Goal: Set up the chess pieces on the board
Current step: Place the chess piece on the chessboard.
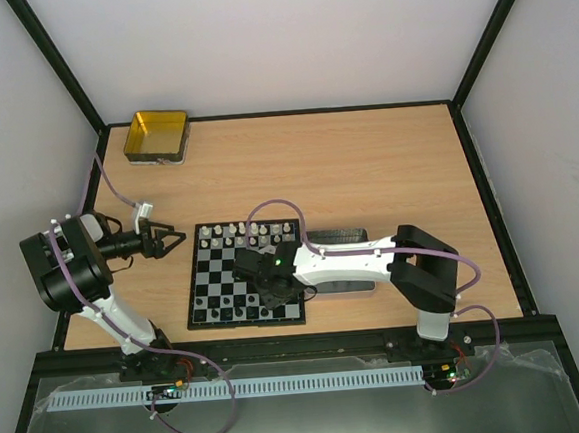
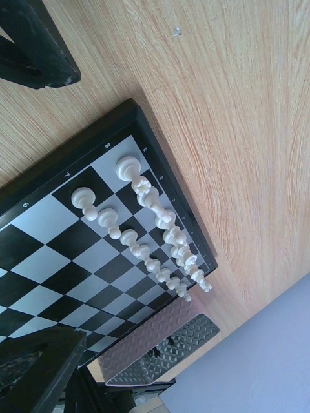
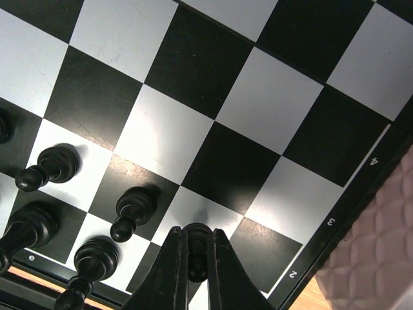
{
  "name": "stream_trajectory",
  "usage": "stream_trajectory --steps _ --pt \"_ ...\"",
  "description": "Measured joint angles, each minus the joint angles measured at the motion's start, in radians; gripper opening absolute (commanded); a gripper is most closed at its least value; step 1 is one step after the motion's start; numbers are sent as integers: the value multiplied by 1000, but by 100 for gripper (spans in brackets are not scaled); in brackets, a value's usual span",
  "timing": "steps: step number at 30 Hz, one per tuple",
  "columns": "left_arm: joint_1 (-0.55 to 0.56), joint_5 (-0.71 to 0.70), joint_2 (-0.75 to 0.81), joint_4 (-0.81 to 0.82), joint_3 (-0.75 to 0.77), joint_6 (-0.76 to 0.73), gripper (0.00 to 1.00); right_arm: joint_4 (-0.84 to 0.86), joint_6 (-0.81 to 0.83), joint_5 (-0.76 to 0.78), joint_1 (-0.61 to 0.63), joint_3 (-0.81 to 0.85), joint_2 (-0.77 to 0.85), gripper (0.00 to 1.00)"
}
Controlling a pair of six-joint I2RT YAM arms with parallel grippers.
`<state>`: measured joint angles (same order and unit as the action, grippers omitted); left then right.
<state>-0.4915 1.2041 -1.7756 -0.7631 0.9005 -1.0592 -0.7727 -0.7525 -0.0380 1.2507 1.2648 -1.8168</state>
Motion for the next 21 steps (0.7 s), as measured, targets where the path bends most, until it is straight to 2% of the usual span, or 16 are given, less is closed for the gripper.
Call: stream_trajectory --steps 7,21 --pt "-1 0 -1 -8 0 -7 100 0 9 -13 0 0 -15 4" --pt "-1 0 -8 -15 3 -14 100 0 12 -26 0 0 -21 20"
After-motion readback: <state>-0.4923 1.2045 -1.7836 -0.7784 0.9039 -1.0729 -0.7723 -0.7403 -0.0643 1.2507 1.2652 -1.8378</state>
